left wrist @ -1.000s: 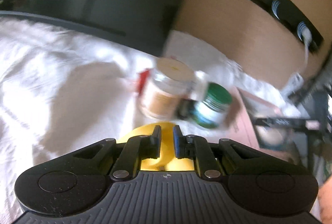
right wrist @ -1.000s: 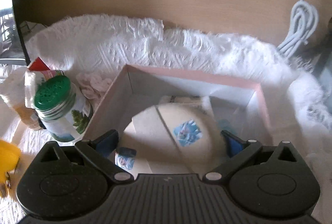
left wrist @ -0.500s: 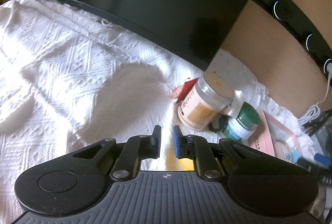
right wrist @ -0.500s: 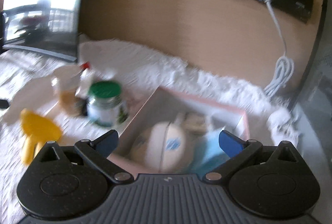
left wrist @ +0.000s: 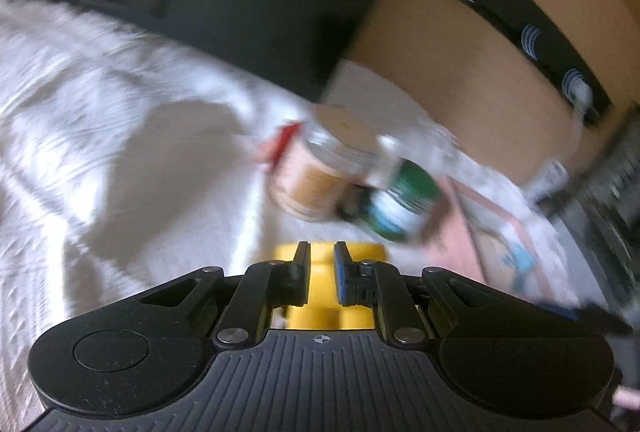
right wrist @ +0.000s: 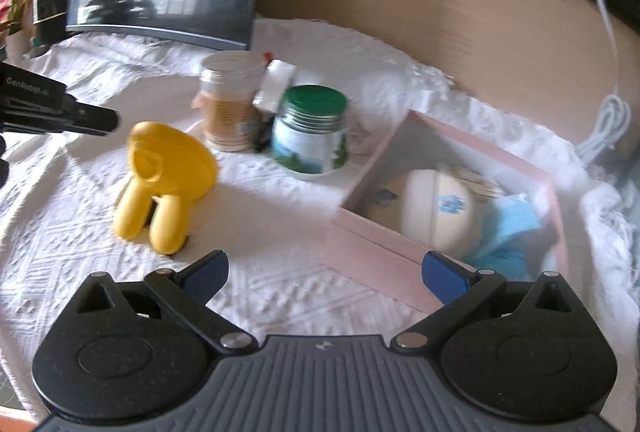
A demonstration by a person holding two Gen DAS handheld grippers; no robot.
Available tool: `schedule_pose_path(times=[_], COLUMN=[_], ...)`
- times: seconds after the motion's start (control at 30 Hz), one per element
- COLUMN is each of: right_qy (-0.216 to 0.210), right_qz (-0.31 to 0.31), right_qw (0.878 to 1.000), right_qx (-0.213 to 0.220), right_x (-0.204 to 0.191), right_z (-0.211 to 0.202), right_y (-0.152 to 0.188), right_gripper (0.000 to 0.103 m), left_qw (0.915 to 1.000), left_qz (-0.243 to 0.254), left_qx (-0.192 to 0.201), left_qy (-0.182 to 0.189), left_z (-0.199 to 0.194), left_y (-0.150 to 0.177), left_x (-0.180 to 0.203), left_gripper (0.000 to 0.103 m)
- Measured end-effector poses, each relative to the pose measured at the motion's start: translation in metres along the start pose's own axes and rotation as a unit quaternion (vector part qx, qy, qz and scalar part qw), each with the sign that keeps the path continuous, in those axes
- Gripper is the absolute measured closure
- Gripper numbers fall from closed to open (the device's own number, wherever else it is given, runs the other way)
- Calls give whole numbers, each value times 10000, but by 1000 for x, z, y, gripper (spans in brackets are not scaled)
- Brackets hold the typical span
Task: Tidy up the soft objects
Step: 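Grasp the yellow silicone toy by its stem with the left tool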
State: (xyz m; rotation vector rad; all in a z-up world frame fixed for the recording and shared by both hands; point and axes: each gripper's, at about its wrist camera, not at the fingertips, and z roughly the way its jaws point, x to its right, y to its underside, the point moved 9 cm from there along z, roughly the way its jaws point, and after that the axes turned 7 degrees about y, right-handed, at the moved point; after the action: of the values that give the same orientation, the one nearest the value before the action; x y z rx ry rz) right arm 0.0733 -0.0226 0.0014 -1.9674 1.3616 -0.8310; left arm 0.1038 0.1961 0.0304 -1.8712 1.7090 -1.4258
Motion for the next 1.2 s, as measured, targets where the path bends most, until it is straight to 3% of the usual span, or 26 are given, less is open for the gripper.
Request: schedule_pose_path(times=[0.07, 0.17, 0.4, 0.47, 0.73, 0.87, 0.97, 1.07, 1.2], right_qy=[-132, -416, -1117, -1322, -1467, -1902, -2358, -2398, -1947], right_qz=[-79, -130, 165, 221, 125, -56, -403, -513, -564], right_qw=[9999, 9990, 9936, 9907, 9878, 9817, 9702, 9689, 9792], right_qx=[47, 85, -92, -212, -501, -3, 377, 324, 95], right_x=[-8, -21, -54, -68, -118, -140, -150, -147, -129], right_z=[-2, -1, 27, 41, 82, 58, 32, 24, 27], right_y=[-5, -15, -36, -40, -34, -46, -48, -40, -18], right_gripper=[0, 0, 0, 0, 1, 5, 5, 5, 5], left_qw=[9994, 9983, 9942, 9923, 9880, 9871, 9870, 9870, 9894], left_qz=[353, 475, -569, -716, -917, -949, -977, -990, -928], left_qx=[-49, -65, -35, -31, -68, -60, -37, -21, -84], left_qy=[33, -343, -912, -1006, -1240, -1288, -1274, -1269, -1118], left_z=[-2, -7, -34, -40, -57, -58, -58, -56, -46], left_y=[6, 12, 26, 28, 38, 36, 35, 34, 34], left_x=[13, 12, -43, -53, -75, -79, -81, -82, -74], left_gripper=[90, 89, 90, 90, 90, 90, 90, 90, 90])
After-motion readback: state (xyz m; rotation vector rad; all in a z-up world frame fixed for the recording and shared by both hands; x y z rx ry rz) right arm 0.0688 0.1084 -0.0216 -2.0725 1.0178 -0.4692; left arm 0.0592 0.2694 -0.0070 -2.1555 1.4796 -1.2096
